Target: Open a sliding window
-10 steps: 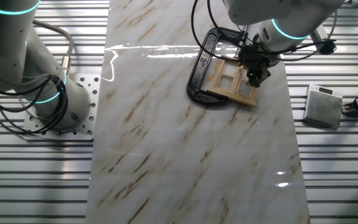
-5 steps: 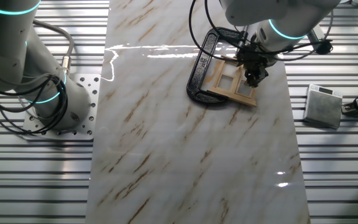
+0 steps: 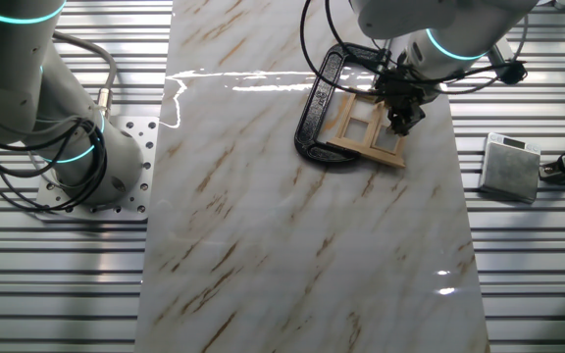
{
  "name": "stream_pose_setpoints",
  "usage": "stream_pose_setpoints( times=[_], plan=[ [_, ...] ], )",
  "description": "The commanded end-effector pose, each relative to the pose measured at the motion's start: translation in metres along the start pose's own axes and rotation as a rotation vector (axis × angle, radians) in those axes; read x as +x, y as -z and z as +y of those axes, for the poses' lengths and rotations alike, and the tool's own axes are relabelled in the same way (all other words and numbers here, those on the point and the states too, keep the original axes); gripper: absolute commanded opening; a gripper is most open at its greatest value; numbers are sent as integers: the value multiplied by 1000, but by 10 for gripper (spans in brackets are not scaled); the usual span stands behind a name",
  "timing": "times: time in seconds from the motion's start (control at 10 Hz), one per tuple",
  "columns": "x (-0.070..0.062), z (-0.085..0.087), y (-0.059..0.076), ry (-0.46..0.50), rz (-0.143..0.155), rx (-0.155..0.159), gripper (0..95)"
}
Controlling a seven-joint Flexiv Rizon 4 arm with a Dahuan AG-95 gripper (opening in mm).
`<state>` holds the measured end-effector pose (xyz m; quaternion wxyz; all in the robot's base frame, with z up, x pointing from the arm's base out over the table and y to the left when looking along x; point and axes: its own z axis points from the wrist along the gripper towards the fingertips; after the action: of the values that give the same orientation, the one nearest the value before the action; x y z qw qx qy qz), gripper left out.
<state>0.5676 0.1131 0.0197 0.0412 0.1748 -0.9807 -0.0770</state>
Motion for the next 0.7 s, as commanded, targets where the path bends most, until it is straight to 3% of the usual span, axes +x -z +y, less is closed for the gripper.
stream_pose_setpoints(
  times=[0.1, 0.7],
  plan=[
    [-1, 0, 0, 2, -4, -10, 570],
    [-3, 4, 2, 1, -6, -17, 570]
  ],
)
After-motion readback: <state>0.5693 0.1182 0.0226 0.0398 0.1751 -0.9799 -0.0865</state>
